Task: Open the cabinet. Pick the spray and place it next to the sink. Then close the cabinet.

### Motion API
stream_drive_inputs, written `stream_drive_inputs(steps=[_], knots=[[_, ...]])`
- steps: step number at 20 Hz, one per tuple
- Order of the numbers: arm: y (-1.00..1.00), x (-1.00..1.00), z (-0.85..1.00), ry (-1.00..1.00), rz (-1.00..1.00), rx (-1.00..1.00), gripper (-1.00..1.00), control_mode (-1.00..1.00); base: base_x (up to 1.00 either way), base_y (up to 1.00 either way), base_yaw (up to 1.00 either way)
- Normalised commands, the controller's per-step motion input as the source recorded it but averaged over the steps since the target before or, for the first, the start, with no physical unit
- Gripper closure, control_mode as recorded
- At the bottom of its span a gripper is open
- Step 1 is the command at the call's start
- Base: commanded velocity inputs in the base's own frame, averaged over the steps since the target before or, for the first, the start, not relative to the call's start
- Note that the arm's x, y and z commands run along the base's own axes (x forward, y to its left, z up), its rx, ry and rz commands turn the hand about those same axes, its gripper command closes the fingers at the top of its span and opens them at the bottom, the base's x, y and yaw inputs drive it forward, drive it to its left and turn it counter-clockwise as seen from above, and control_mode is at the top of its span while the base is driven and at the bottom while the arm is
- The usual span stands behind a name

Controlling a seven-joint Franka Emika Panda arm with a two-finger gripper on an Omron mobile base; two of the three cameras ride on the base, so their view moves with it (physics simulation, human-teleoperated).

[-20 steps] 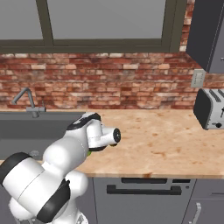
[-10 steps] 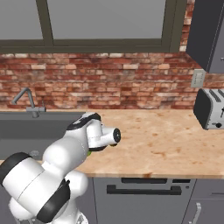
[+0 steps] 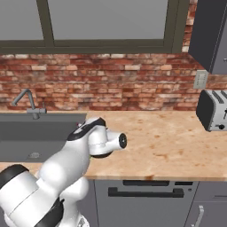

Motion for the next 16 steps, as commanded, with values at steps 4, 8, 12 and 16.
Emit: stream_drive_inputs(steps=[4, 8, 12, 16], knots=[[-0.06, -0.10, 0.18, 0.00, -0.16, 0.00, -1.00, -1.00, 0.00, 0.00, 0.00], [-0.01, -0.02, 0.35, 0.00, -0.14, 0.00, -1.00, -1.00, 0.00, 0.00, 0.00], [0.00, 0.00, 0.61, 0.00, -0.15, 0.00, -1.00, -1.00, 0.00, 0.00, 0.00], [0.00, -0.09, 0.70, 0.02, -0.16, 0.00, -1.00, -1.00, 0.00, 0.00, 0.00]])
